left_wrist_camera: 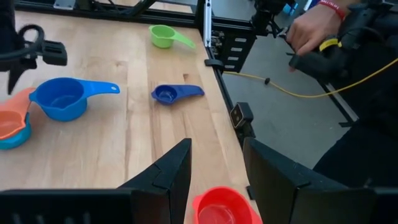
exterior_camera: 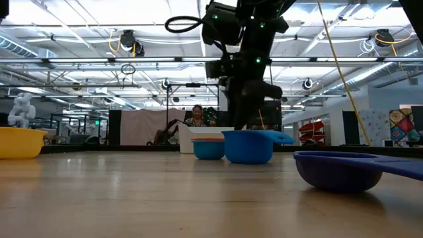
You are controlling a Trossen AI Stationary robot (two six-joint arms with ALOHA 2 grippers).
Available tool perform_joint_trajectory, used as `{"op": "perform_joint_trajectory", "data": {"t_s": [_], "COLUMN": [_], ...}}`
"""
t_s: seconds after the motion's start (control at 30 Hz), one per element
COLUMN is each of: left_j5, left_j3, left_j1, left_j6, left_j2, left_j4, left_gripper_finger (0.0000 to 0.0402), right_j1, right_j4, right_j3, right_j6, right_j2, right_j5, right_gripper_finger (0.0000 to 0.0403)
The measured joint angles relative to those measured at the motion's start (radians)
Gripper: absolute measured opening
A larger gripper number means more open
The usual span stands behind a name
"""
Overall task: Nest measuring cups in basket
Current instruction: Stack the nested measuring cups on top of the green measuring cup
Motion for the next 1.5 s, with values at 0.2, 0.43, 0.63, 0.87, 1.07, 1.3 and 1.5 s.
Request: {"op": "perform_joint_trajectory", "data": {"t_s": [0.2, 0.43, 0.63, 0.87, 1.07, 1.3, 1.5], "left_j5": [0.0, 0.0, 0.0, 0.0, 0.0, 0.0, 0.0], "left_j3": [0.0, 0.0, 0.0, 0.0, 0.0, 0.0, 0.0], "left_j1": [0.0, 0.0, 0.0, 0.0, 0.0, 0.001, 0.001], "left_j6": [0.005, 0.003, 0.006, 0.016, 0.025, 0.032, 0.038], "left_j2": [0.0, 0.0, 0.0, 0.0, 0.0, 0.0, 0.0], "left_j4": [0.001, 0.001, 0.002, 0.003, 0.003, 0.003, 0.002], "left_gripper_finger": [0.015, 0.015, 0.015, 0.015, 0.015, 0.015, 0.015], "right_j1": [-0.015, -0.014, -0.015, 0.025, 0.059, 0.065, 0.067], "right_j4": [-0.061, -0.123, -0.065, 0.117, 0.171, 0.143, 0.139], "right_j3": [0.0, 0.0, 0.0, 0.0, 0.001, 0.017, 0.081], "right_j6": [0.23, 0.327, 0.396, 0.392, 0.385, 0.397, 0.378], "right_j2": [0.0, -0.007, -0.045, -0.046, -0.028, 0.027, 0.085], "right_j5": [-0.11, -0.1, -0.078, -0.092, -0.1, -0.103, -0.102], "right_gripper_finger": [0.016, 0.016, 0.016, 0.016, 0.016, 0.0161, 0.0174]}}
